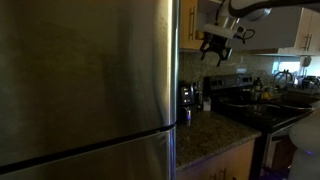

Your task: Press a button on the air fryer

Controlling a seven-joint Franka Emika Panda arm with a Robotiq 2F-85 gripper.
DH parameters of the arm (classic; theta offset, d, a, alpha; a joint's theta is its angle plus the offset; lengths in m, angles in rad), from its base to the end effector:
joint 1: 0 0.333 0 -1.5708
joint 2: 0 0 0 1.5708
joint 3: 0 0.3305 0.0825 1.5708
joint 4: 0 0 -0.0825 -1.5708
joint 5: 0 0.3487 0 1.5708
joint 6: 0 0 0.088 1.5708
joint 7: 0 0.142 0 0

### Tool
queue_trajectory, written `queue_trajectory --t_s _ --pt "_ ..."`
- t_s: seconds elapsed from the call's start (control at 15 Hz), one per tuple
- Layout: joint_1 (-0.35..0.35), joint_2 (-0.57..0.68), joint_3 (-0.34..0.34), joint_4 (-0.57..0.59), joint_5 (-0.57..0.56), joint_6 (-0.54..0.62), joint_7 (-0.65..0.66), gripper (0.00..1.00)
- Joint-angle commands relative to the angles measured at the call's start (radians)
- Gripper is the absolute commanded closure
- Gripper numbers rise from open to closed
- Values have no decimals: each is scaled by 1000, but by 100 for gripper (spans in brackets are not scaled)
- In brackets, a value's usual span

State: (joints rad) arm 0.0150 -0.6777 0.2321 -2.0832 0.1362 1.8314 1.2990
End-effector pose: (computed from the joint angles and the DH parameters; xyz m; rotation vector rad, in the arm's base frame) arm 0.3114 0.1296 0.6788 -2.4308 1.4558 -0.4387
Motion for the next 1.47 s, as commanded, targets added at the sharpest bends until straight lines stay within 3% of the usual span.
queue_trajectory --t_s 0.0,0.27,0.33,0.67,1.0,1.33,1.4 --pt "-4 68 15 -144 48 19 45 0" --pt "-16 129 22 -292 81 213 206 0" --pt "9 123 6 -246 42 145 152 0" --pt "12 126 6 -253 39 162 164 0" --pt "-13 297 18 -427 71 501 299 0" --pt "-2 443 -9 -483 90 919 447 0" --pt "13 400 -16 -475 55 818 417 0"
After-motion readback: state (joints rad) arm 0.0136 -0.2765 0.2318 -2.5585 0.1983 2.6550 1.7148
